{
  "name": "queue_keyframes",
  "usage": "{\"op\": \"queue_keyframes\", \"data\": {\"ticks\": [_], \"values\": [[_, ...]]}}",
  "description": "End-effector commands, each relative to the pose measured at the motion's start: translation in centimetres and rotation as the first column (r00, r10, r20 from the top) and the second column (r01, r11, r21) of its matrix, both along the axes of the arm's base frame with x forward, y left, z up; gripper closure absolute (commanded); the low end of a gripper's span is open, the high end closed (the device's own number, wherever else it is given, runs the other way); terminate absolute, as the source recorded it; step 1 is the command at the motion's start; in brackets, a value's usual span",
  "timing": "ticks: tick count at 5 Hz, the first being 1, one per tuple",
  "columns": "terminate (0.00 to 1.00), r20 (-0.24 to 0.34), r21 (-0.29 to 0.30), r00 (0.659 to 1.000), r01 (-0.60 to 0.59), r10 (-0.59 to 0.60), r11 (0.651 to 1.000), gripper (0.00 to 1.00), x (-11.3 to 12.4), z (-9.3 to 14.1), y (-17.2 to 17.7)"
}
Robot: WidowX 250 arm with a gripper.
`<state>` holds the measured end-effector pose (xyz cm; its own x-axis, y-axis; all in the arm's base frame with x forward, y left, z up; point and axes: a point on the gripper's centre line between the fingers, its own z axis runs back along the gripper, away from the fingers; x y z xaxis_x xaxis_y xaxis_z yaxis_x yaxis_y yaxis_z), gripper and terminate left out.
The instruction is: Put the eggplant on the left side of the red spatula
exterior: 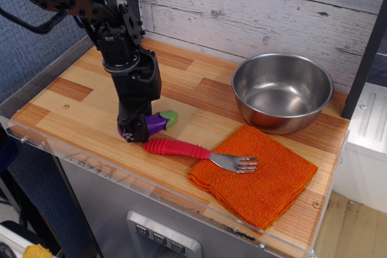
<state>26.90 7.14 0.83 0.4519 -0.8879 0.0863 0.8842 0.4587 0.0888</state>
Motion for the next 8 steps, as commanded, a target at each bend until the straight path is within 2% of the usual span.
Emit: {"op": "queue_keyframes", "data": {"ticks": [1,3,4,5,6,7,8], "values": [[0.00,-0.010,0.031,0.999,-0.032,0.033,0.999,0.00,-0.1,0.3,1.3],[0.00,0.002,0.009,0.999,-0.041,0.041,0.999,0.00,0.1,1.0,1.5],[0.00,0.044,-0.017,0.998,-0.038,0.039,0.999,0.00,0.4,2.5,1.3],[0.00,0.104,-0.029,0.994,-0.027,0.030,0.999,0.00,0.6,4.7,1.2],[0.00,0.143,-0.074,0.988,-0.053,0.064,0.996,0.00,0.6,7.6,1.5],[0.00,0.206,-0.113,0.973,-0.076,0.099,0.991,0.00,0.5,10.6,2.1],[0.00,0.270,-0.128,0.955,-0.093,0.125,0.987,0.00,0.2,13.0,2.7]]}}
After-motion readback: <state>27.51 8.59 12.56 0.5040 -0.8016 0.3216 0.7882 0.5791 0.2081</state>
